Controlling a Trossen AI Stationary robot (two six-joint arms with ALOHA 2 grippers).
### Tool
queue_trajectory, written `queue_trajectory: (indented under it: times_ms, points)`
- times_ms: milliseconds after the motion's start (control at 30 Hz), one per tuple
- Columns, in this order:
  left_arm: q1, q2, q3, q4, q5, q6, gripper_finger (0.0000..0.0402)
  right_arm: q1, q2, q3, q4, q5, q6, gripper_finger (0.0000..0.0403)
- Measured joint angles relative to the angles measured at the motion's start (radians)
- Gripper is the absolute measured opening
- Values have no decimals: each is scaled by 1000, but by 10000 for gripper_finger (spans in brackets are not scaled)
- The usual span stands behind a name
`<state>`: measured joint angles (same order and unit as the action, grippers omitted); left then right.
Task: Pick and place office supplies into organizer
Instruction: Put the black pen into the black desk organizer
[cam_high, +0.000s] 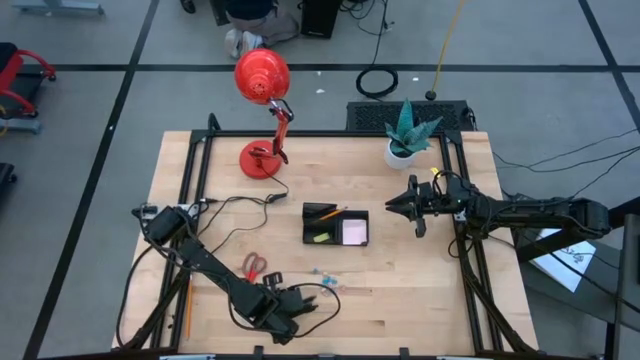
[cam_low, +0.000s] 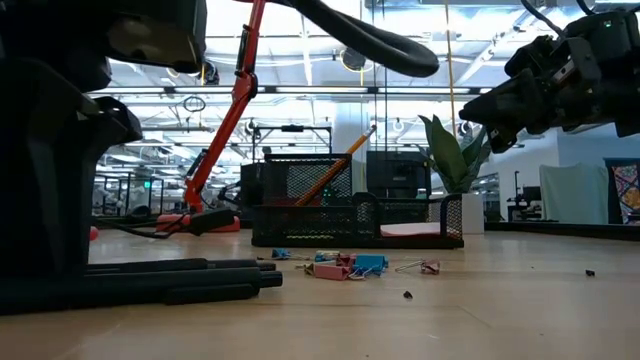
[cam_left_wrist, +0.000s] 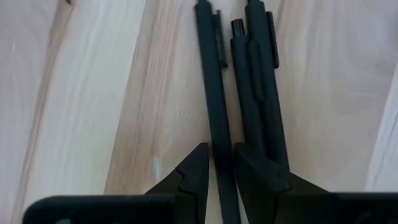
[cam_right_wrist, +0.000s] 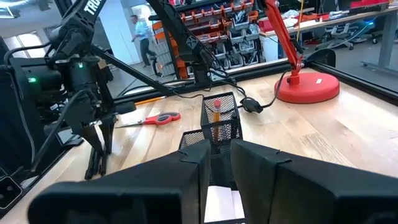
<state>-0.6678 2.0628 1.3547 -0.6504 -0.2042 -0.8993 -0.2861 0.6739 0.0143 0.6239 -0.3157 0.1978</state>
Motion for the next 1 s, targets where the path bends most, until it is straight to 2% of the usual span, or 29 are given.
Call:
queue_trajectory:
  times_ms: [200, 533, 867, 1000]
  points:
    - [7, -8, -1, -27, -45, -5, 81, 0, 0, 0, 0, 0, 0, 59]
    - [88, -7, -10, -124, -101, -5, 81, 0, 0, 0, 0, 0, 0, 59]
    - [119, -6, -11, -215, -80, -180, 81, 0, 0, 0, 0, 0, 0, 59]
    - [106, -6, -12, -213, -95, -169, 81, 0, 0, 0, 0, 0, 0, 59]
